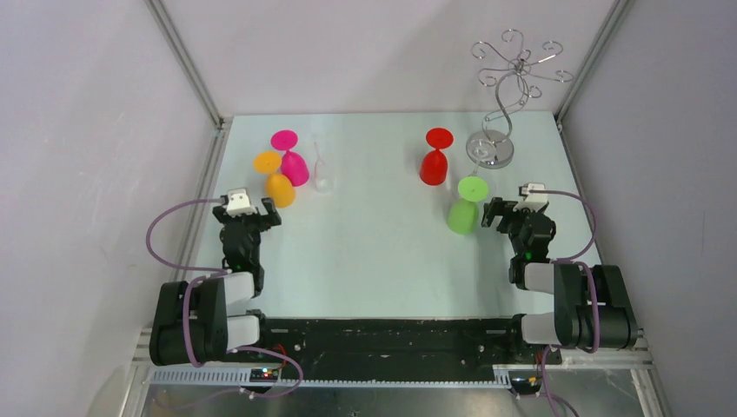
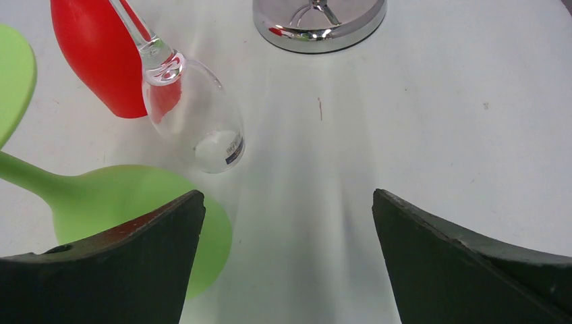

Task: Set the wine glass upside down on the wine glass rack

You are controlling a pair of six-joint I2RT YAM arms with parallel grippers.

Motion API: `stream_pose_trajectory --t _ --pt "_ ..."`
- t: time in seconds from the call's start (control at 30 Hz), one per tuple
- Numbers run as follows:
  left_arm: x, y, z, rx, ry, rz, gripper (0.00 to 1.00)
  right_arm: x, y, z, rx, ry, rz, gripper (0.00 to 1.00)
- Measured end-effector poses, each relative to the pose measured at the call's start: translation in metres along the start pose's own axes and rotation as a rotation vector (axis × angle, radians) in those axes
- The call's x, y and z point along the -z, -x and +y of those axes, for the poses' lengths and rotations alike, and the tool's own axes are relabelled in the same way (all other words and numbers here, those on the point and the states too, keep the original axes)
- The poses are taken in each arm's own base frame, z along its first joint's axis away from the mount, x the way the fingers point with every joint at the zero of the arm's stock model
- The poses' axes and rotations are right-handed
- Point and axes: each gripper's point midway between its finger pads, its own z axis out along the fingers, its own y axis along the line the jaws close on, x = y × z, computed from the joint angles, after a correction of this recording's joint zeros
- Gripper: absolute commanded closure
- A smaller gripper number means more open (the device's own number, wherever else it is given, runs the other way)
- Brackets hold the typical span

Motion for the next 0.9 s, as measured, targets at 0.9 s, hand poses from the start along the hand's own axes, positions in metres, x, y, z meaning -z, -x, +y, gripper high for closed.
stream_pose_trajectory --t 0.9 --pt "0.008 0.03 -0.009 -0.007 -0.008 -0.084 0.02 0.02 0.037 0.001 0.002 -0.011 -0.065 0.0"
